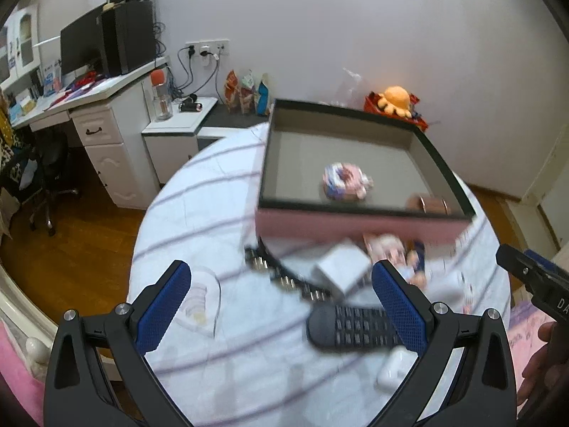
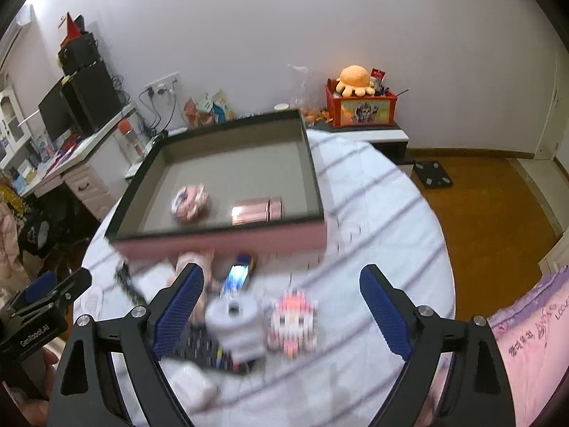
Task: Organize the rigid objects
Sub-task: 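Withdraw the right gripper while the left gripper grasps the white earbud case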
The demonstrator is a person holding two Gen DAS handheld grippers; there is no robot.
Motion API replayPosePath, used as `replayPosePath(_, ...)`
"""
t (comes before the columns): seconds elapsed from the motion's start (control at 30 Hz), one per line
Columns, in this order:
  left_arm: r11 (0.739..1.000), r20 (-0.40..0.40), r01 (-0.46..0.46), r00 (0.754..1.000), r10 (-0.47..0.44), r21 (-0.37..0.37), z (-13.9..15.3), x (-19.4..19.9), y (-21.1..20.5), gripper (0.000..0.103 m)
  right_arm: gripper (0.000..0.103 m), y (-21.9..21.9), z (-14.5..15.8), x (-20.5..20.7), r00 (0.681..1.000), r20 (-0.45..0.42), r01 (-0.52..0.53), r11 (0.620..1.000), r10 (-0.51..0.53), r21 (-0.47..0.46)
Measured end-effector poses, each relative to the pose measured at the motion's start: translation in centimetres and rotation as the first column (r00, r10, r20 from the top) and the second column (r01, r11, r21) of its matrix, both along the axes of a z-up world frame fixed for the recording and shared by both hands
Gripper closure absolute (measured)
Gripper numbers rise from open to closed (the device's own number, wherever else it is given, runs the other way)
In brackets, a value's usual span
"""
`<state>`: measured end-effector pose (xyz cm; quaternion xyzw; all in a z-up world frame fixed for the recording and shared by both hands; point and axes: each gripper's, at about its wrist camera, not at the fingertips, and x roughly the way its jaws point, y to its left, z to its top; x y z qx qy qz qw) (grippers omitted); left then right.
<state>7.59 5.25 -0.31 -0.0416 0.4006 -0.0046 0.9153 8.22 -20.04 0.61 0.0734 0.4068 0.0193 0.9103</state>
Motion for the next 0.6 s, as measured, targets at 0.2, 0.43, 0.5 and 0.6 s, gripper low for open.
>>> replayPosePath(0.2, 1.0, -0.01, 0.026, 1.0, -0.026, -0.004, -0.4, -3.1, -1.2, 0.0, 0.012, -0.1, -0.4, -3.6, 1.0, -0.001, -0.011, 1.0, 0.011, 0.002)
replayPosePath(0.43, 0.997, -0.033, 0.081, 0.996, -0.08, 0.012, -1.4, -5.4, -3.9, 0.0, 0.012, -0.7, -0.6, -6.0, 1.0, 0.008, 0.003, 1.0, -0.003, 0.015)
replayPosePath(0.5, 0.995, -0.047, 0.097, 0.994, -0.096, 0.01, -1.9, -5.8, -4.9, 0.0, 0.012, -1.1, -0.8, -6.5, 1.0, 0.008, 0.008, 1.0, -0.008, 0.022)
replayPosePath(0.6, 0.993, -0.064, 0.12, 0.991, -0.119, 0.014, -2.8, -6.2, -6.5, 0.0, 0.012, -1.6, -1.2, -7.2, 1.0, 0.002, 0.008, 1.0, -0.008, 0.029)
